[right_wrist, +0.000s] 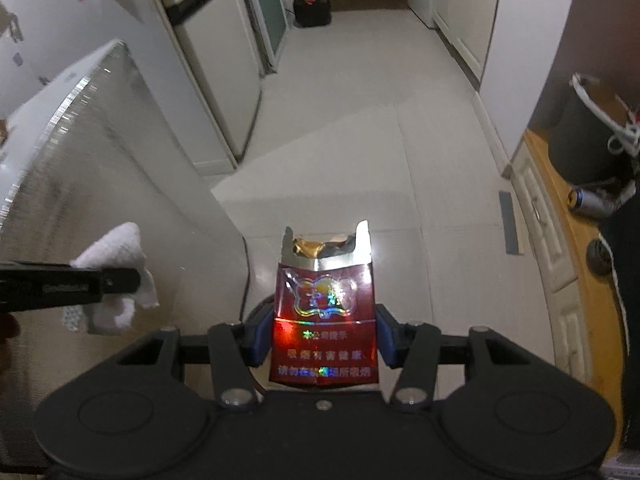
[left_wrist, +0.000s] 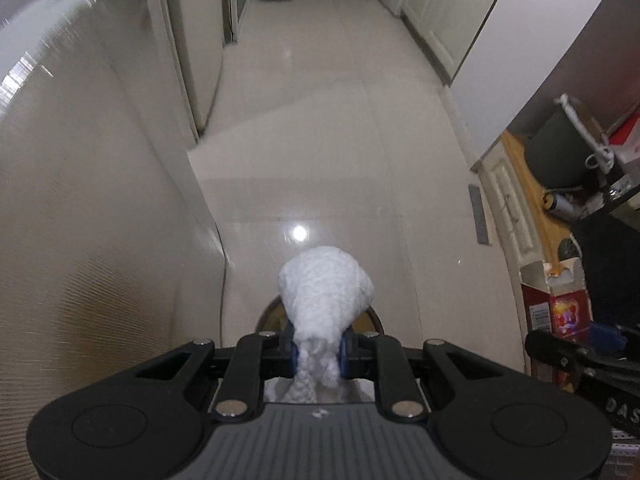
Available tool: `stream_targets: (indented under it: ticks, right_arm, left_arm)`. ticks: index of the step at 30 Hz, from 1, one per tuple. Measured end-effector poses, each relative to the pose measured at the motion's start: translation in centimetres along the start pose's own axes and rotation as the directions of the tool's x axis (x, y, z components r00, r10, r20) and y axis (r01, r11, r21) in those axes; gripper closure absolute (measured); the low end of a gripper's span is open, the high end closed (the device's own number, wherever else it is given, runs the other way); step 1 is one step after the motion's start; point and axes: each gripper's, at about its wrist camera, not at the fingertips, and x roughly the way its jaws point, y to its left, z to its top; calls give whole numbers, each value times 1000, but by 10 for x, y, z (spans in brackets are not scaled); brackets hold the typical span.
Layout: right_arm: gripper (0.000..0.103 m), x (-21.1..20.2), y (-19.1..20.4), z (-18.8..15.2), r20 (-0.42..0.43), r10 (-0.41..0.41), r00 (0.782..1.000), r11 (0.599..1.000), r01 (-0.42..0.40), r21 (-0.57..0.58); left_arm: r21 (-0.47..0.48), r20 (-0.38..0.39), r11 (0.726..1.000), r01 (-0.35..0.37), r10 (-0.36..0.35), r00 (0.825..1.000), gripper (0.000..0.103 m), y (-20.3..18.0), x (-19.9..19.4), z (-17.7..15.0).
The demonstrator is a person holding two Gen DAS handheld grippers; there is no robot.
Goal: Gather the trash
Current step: 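Carry the tissue and cigarette pack with both tools down over the bin, then open both grippers to drop the tissue and pack into the bin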
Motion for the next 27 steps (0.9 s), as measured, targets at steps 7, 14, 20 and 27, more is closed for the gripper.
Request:
stream_targets:
  ticks: [7,14,20,27]
  right_arm:
    - [51,75,-20,-27,-34,19,999,999,-18,31]
    - [51,155,-35,-64,-100,49,994,996,-41,81]
    - [51,206,-36,-92,-142,77,987,989,-57,137]
    - [51,248,-22,-119,-172,117,978,977,-82,196]
  left_arm:
    - [-67,-49,998,1,-4,999,84,6,100,-18]
    - [-124,-132,992,-9,-7,991,84,23,188,-49]
    - [-138,-187,990,19,-45,981,84,31,240,-60]
    - [-79,-202,993,88,-103,974,83,28,288,-46]
